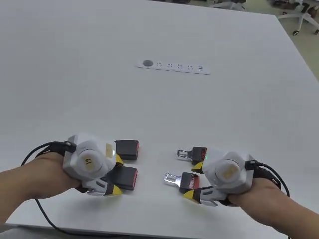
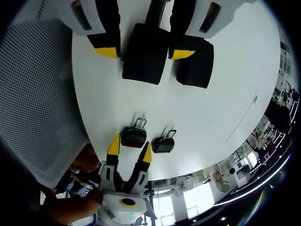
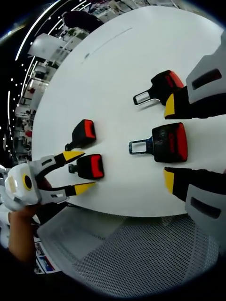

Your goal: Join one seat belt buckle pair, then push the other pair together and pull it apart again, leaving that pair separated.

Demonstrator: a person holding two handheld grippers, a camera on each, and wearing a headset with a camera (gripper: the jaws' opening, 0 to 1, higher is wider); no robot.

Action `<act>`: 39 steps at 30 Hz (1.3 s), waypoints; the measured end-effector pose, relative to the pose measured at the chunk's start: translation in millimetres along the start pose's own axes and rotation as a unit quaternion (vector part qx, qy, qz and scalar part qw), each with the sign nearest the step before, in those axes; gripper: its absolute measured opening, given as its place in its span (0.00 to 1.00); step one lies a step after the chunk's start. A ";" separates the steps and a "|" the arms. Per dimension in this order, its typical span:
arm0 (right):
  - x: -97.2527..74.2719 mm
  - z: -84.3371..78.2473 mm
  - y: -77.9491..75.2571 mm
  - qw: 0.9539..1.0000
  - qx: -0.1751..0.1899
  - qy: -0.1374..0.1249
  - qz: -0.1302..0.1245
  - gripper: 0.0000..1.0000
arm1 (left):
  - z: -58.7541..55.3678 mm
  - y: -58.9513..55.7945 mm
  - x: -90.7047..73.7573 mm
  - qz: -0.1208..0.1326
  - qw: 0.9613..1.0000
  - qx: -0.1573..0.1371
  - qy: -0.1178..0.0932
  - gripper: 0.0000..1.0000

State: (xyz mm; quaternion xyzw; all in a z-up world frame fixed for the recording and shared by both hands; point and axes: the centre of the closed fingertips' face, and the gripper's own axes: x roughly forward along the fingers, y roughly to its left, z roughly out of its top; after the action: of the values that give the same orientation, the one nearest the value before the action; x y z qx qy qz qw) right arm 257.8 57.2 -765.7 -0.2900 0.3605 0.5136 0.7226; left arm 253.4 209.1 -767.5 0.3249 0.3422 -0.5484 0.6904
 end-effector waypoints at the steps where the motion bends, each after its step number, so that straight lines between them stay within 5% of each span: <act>1: 2.1 -1.0 0.6 1.000 -0.003 0.002 0.004 0.37 | -0.4 -0.2 1.1 -0.001 1.000 0.001 0.002 0.41; 14: 12.4 -8.9 0.9 0.999 -0.037 0.020 0.022 0.33 | -3.3 0.9 3.8 0.000 1.000 0.024 0.017 0.36; 32: 11.8 -6.0 2.5 0.996 -0.056 -0.002 0.066 0.33 | -6.7 0.1 5.6 -0.012 0.999 0.039 0.033 0.34; 39: 12.5 -5.8 1.6 0.996 -0.052 0.017 0.064 0.33 | -8.4 0.8 6.1 -0.014 0.999 0.033 0.032 0.34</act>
State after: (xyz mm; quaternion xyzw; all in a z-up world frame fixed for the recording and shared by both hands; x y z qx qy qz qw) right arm 257.7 59.8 -779.4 -0.3126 0.3627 0.5718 0.6662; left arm 254.2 212.9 -777.1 0.3604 0.3505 -0.5581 0.6601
